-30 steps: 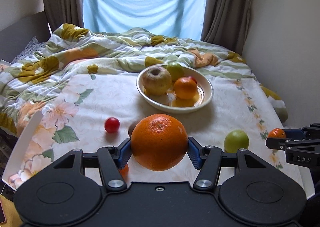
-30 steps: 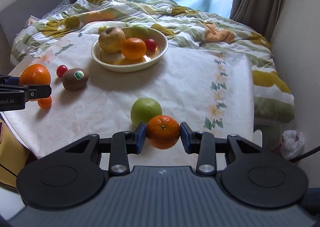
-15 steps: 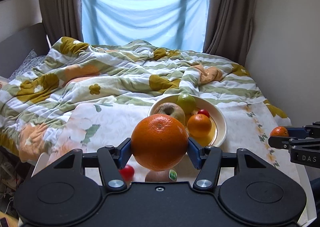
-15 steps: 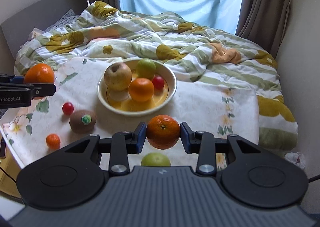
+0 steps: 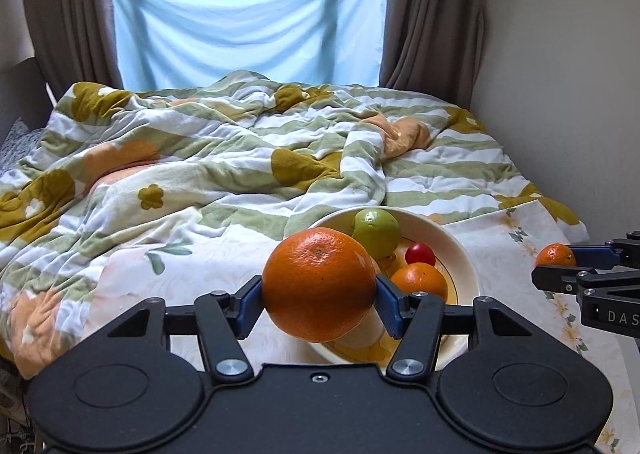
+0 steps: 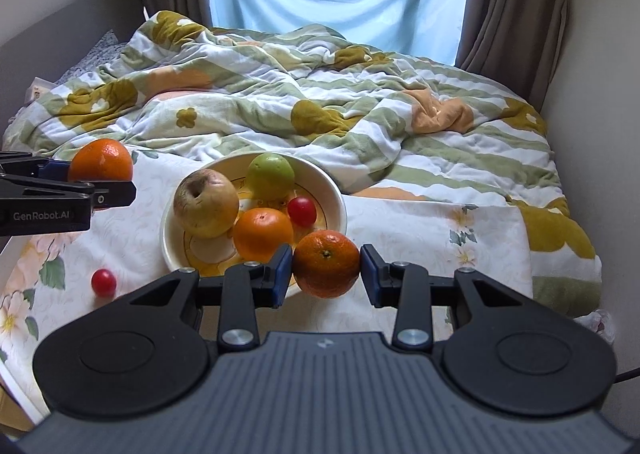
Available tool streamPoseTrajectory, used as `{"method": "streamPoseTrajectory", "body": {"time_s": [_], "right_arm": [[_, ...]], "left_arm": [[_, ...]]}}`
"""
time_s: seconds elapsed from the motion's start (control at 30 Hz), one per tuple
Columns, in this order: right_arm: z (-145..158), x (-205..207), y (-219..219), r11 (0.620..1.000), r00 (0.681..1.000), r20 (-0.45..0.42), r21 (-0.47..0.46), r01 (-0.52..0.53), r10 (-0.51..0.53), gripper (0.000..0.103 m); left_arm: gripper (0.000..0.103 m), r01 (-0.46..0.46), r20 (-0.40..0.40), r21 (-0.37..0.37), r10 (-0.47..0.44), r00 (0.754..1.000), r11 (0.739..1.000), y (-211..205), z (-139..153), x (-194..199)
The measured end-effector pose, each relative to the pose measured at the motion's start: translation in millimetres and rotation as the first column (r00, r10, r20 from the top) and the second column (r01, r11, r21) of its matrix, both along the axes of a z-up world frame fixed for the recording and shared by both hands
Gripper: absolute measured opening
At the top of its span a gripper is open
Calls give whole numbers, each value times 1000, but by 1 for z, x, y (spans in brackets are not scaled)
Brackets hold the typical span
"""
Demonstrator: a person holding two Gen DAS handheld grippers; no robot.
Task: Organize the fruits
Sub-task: 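Lower the large orange into the bowl with the left tool while the right tool carries the mandarin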
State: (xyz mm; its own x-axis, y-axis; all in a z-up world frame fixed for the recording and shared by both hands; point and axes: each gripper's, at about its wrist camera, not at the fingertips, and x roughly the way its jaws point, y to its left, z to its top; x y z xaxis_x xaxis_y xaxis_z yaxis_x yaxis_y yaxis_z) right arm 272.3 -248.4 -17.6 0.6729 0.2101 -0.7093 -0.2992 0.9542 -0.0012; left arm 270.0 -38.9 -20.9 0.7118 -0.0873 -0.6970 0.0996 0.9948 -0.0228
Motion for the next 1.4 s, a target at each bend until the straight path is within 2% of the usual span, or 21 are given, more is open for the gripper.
{"method": "streamPoseTrajectory", "body": {"time_s": [0.3, 0.63, 1.03, 1.1, 1.17, 1.23, 1.4], "right_arm": [[-16, 37, 8, 999, 998, -35, -3, 52, -53, 52], [-28, 66, 8, 995, 993, -57, -5, 101, -101, 52], [-40, 81, 9, 992, 989, -85, -2, 123, -123, 52], [-41, 82, 10, 993, 989, -87, -3, 121, -121, 52], [-41, 82, 10, 993, 989, -87, -3, 121, -121, 52], [-41, 82, 10, 993, 989, -86, -2, 121, -121, 52], [-39, 84, 14, 994, 990, -86, 1, 111, -110, 52]], "left_arm": [[62, 72, -16, -3, -72, 997, 997, -5, -16, 52], [62, 104, -53, -15, -104, 993, 995, -4, -37, 100], [63, 117, -97, -26, -119, 988, 993, -2, -53, 118], [69, 116, -89, -30, -118, 989, 993, -1, -52, 117], [90, 114, -65, -31, -116, 991, 993, -1, -47, 114], [93, 112, -44, -25, -113, 993, 993, 0, -41, 109], [93, 102, -31, -3, -102, 994, 995, 4, -30, 89]]}}
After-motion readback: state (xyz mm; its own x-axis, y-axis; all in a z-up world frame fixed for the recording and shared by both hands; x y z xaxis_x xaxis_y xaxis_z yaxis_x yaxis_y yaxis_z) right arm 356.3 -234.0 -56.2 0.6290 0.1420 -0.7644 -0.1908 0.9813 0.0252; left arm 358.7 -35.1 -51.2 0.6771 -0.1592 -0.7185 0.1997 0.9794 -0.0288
